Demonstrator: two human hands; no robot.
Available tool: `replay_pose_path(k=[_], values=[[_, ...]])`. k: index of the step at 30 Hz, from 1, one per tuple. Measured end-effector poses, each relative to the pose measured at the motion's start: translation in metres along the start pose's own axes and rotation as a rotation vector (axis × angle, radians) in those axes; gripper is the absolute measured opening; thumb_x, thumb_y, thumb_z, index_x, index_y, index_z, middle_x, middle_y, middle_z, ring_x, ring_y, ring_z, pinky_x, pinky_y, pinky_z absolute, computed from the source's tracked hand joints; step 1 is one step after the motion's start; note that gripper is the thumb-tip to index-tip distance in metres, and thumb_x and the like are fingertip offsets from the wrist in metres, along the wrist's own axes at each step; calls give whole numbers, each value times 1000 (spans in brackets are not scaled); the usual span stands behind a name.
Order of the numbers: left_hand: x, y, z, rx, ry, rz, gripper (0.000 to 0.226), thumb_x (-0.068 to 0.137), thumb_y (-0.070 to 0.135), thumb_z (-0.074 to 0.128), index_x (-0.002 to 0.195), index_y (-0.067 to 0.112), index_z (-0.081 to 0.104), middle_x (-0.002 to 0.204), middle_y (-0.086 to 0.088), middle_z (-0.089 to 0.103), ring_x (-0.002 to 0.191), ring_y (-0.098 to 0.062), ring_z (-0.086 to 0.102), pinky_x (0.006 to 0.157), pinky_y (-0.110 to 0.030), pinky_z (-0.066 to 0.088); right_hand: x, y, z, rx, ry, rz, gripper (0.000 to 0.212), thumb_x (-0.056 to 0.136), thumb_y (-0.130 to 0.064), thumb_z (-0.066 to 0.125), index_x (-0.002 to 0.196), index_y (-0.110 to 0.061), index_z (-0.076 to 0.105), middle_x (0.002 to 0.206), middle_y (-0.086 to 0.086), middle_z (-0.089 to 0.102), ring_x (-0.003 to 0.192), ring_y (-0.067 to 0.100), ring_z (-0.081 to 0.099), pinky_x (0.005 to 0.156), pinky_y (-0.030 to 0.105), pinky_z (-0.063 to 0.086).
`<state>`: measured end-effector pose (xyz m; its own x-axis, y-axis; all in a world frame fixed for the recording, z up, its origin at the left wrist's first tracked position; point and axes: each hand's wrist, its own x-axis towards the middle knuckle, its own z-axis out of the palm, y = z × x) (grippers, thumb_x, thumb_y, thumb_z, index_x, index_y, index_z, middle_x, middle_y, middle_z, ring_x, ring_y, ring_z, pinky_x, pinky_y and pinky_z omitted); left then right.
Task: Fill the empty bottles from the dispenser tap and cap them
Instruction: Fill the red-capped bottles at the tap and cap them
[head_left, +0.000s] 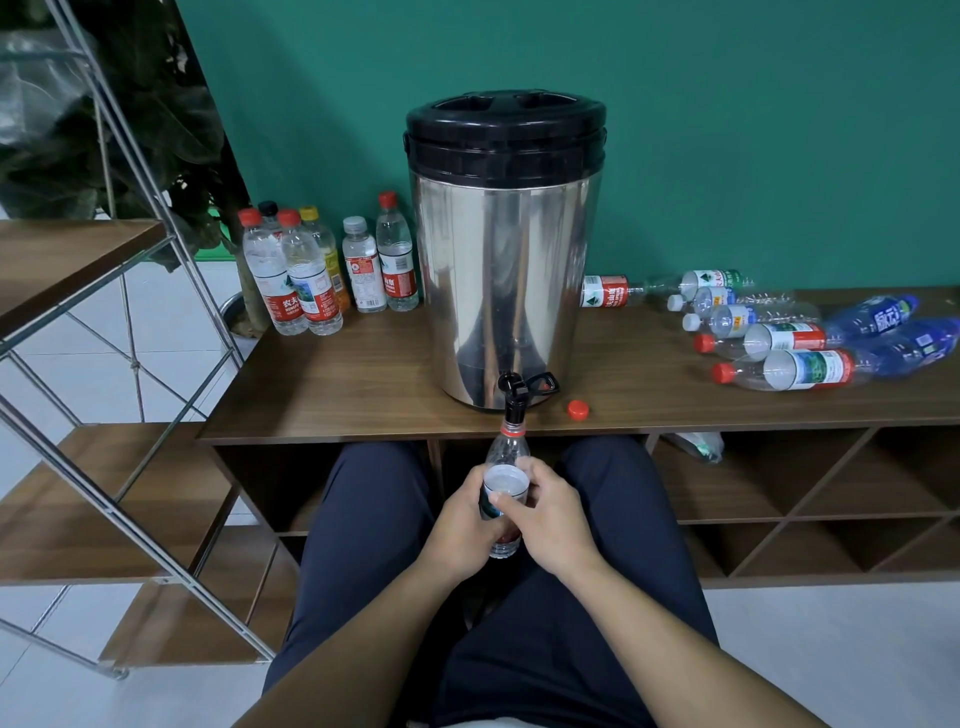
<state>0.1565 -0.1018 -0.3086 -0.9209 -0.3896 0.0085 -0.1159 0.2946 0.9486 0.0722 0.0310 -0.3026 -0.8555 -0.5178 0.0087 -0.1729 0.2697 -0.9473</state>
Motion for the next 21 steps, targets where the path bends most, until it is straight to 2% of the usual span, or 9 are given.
replay_pose_path(k=[3,10,16,21], values=[[0,0,0,-2,3,3,60,89,-2,77,139,28,63,121,12,77,113,-4,73,93,-17,55,1,2,0,-5,-2,0,37,86,-37,87,121,-37,73,103,-10,81,95,12,78,93,47,64],[0,1,0,-10,11,5,58,90,-3,77,138,28,64,120,15,77,113,-6,74,94,-18,56,1,1,1,-17,4,8,38,88,-34,89,123,-36,73,104,-11,81,95,10,78,92,43,64],[0,0,0,-6,6,2,59,90,-5,75,139,27,63,121,11,77,113,-6,73,91,-16,55,1,0,0,0,-2,7,41,87,-38,88,125,-36,73,107,-10,81,97,10,78,93,43,65],[0,0,0,4,6,-2,59,90,-3,77,138,29,63,120,13,77,113,-5,73,93,-18,56,0,-1,0,7,-1,3,35,88,-33,88,119,-37,73,103,-9,81,95,12,78,92,46,65]])
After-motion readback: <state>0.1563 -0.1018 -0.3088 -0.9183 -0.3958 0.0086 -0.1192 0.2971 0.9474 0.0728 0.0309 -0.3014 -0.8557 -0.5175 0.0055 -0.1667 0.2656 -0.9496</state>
